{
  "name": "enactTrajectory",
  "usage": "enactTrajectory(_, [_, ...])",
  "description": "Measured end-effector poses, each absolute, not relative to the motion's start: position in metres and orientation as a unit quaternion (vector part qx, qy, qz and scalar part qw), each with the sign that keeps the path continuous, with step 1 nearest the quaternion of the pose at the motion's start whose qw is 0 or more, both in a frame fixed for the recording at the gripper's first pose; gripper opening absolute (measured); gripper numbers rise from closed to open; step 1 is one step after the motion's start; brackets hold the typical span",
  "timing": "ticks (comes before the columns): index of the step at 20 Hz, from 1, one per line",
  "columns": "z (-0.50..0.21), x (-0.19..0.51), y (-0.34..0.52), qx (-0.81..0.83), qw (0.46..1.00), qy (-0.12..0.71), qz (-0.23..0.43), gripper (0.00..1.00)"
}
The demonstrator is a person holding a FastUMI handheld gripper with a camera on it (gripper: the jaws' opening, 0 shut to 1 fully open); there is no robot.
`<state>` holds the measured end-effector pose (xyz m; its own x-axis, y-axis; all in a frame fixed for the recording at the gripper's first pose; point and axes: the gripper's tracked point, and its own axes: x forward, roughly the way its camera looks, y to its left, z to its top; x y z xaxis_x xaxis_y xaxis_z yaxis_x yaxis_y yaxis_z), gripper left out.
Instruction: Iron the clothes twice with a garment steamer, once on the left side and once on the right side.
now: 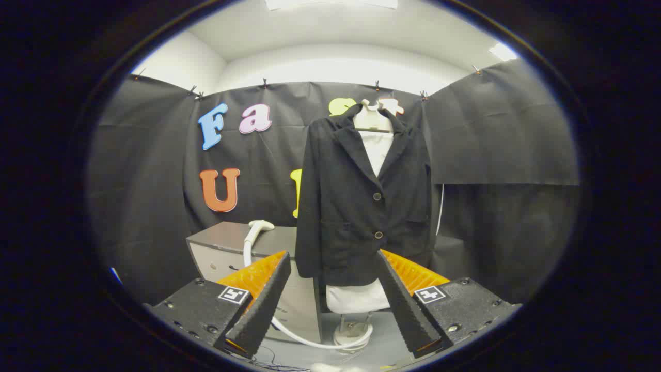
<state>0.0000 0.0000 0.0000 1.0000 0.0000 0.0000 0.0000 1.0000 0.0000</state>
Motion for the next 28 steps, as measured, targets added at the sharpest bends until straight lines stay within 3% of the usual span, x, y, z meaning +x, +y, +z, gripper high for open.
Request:
enactTrajectory(16, [0.002, -0.002, 0.002, 0.014, 1.000, 0.006, -0.024, 1.00])
enactTrajectory(28, [0.012, 0.023, 0.034, 0.002, 1.000, 0.018, -0.001, 1.00])
